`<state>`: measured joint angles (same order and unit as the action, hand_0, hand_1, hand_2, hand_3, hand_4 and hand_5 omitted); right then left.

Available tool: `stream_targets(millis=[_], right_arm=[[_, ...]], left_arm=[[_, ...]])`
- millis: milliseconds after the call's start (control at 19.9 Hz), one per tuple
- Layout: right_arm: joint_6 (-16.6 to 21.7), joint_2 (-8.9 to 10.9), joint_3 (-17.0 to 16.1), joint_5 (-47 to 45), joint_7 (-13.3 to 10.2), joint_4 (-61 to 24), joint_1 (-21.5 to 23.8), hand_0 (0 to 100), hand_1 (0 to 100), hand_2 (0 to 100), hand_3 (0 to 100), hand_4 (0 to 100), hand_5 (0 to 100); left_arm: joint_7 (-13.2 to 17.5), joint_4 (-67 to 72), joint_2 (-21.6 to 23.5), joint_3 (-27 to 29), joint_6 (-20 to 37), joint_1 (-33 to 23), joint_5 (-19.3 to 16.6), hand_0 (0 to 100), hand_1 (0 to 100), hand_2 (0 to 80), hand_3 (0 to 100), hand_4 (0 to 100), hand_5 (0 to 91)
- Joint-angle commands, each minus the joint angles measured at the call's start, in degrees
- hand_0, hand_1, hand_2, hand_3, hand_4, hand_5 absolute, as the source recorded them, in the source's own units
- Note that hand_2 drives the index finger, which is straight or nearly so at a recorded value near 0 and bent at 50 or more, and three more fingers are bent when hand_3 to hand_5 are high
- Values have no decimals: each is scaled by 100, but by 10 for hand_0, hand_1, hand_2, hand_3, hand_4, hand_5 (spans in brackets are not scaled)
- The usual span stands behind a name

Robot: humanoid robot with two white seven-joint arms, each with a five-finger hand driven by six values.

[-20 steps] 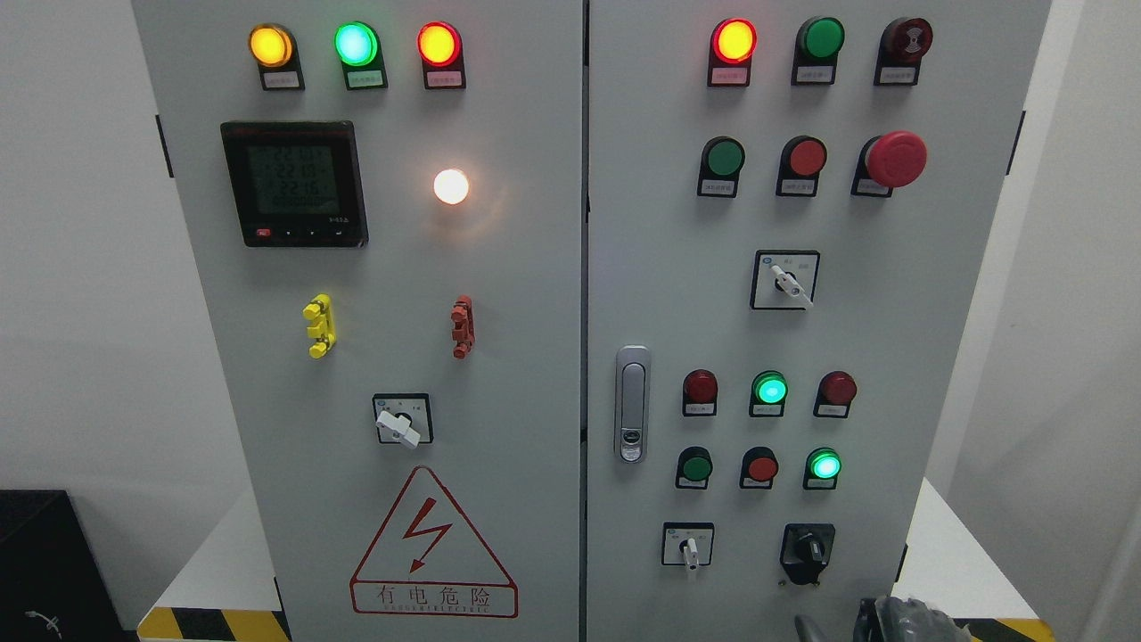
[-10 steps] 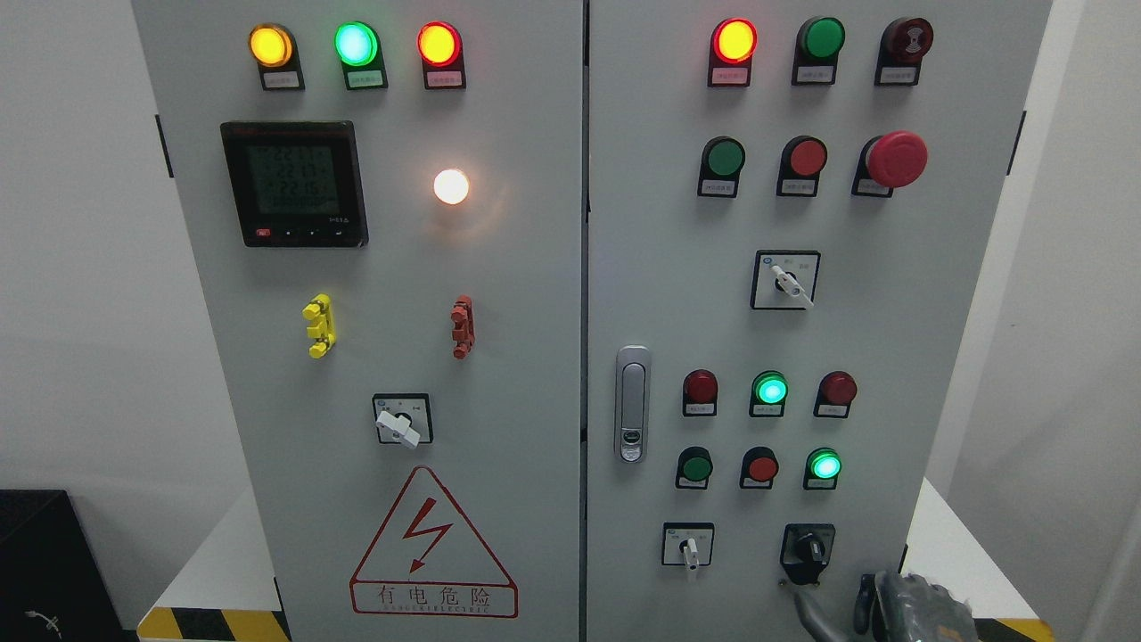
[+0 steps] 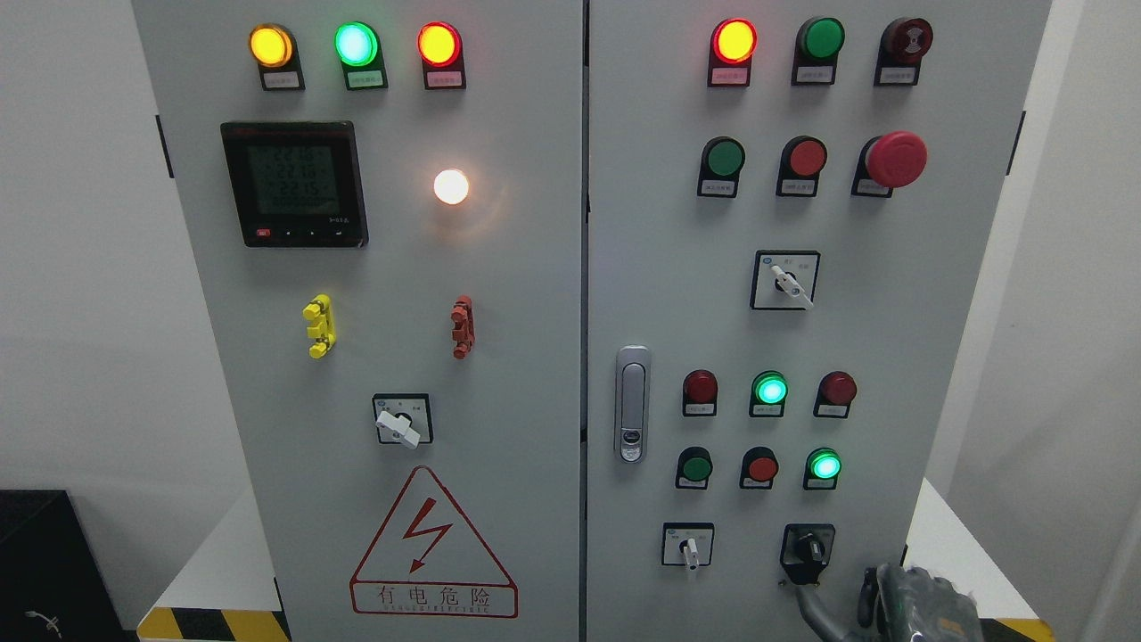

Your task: Flip black knob to close circuit

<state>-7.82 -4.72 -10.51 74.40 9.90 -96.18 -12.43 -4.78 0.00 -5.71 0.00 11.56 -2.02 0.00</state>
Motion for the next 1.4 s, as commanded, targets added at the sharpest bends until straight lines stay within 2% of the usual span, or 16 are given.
stream_targets(millis=[0,502,1355], right_arm=[[-114,-64,127,153,3,-156,-14,0,113,810,957,770,817],[-290,-160,286,242,21,-156,-119,0,120,811,958,772,821],[-387,-152,233,444,12,-77,-198,0,158,812,959,774,824]], left_arm=[[-6,123,0,-114,-5,0,-114,120,556,0,0,0,0],[3,123,0,-123,4,0,-114,120,556,0,0,0,0],[3,123,0,-114,-5,0,-123,120,556,0,0,0,0]])
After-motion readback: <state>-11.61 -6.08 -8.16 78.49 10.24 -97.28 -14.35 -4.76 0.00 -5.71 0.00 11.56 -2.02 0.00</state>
